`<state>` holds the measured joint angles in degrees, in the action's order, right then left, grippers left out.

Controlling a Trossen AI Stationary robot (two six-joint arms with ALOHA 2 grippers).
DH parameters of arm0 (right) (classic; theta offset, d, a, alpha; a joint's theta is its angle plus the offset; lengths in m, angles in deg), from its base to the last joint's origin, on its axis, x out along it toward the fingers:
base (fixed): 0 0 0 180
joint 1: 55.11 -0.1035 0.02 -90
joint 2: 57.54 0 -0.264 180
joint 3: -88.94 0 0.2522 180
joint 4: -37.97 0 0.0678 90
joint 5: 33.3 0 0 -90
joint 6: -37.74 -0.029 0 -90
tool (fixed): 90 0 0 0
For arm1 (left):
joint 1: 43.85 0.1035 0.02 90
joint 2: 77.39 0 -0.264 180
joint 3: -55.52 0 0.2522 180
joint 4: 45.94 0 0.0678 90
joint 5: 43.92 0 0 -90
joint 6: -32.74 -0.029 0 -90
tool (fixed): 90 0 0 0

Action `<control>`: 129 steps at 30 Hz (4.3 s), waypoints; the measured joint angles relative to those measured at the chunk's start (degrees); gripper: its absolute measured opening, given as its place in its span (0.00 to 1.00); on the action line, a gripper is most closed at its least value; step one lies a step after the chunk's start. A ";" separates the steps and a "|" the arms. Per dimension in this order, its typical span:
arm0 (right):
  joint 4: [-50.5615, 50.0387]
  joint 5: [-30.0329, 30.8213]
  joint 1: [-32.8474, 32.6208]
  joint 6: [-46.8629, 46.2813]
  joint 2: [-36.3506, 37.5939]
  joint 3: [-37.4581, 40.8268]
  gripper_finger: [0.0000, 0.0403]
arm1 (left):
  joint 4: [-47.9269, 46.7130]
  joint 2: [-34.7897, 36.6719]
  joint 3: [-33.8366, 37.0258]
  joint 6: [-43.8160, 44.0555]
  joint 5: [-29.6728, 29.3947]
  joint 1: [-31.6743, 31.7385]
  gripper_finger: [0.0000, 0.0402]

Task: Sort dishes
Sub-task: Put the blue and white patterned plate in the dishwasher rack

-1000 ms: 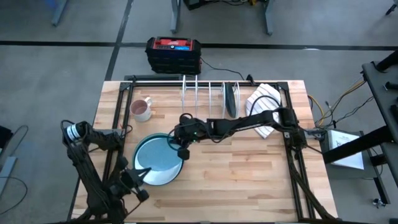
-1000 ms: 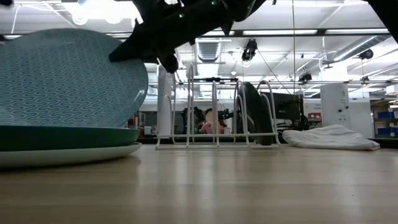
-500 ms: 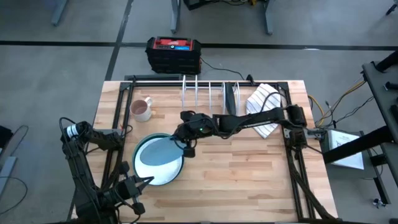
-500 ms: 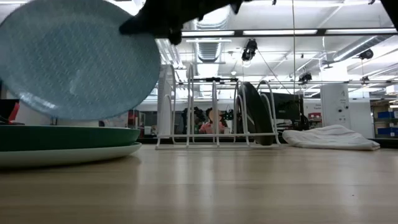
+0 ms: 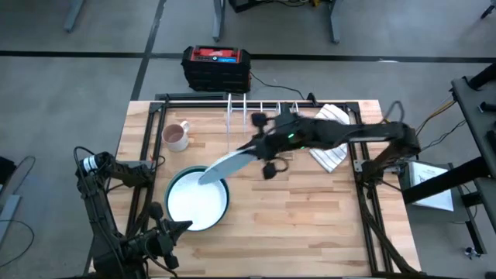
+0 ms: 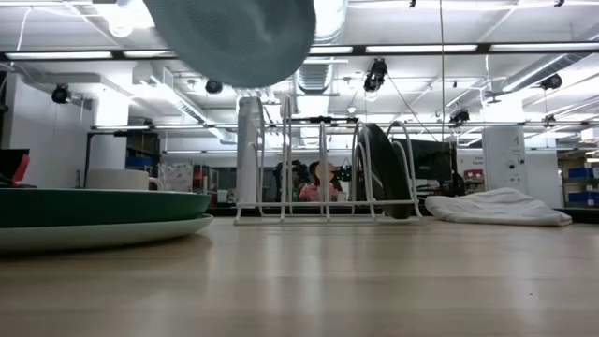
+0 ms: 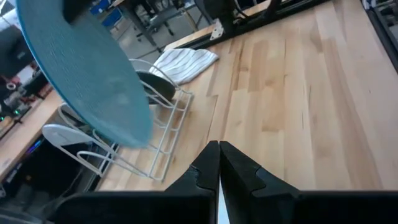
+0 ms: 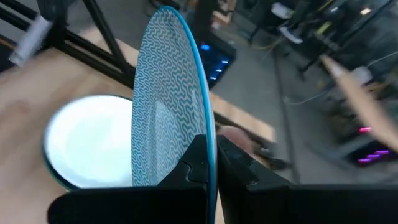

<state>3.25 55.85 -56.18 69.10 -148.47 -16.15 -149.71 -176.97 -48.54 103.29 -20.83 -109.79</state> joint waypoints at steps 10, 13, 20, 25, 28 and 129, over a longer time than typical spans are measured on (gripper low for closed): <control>-12.44 11.51 1.78 25.09 9.87 -0.09 0.00 | -0.02 0.10 0.02 -1.05 -0.07 -0.40 0.00; -15.64 11.43 2.86 30.97 11.08 -0.09 0.00 | -0.02 0.10 0.02 -1.01 -1.04 -0.40 0.00; -23.27 11.53 3.27 47.49 11.78 -0.09 0.00 | -0.02 0.10 0.04 -0.64 -2.22 -0.40 0.00; -24.52 14.17 3.23 54.60 11.88 -0.09 0.00 | -0.02 0.12 0.07 -0.62 -2.69 -0.40 0.00; -25.61 18.79 3.23 59.01 11.98 -0.09 0.00 | -0.02 0.12 0.07 -0.62 -2.69 -0.40 0.00; -30.95 31.07 4.78 81.64 -15.81 2.99 0.01 | -0.02 0.15 0.09 -9.58 -3.96 -0.75 0.00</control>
<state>-27.70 86.92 -51.40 150.74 -164.28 -13.16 -149.72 -176.82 -48.45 93.71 -24.79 -110.55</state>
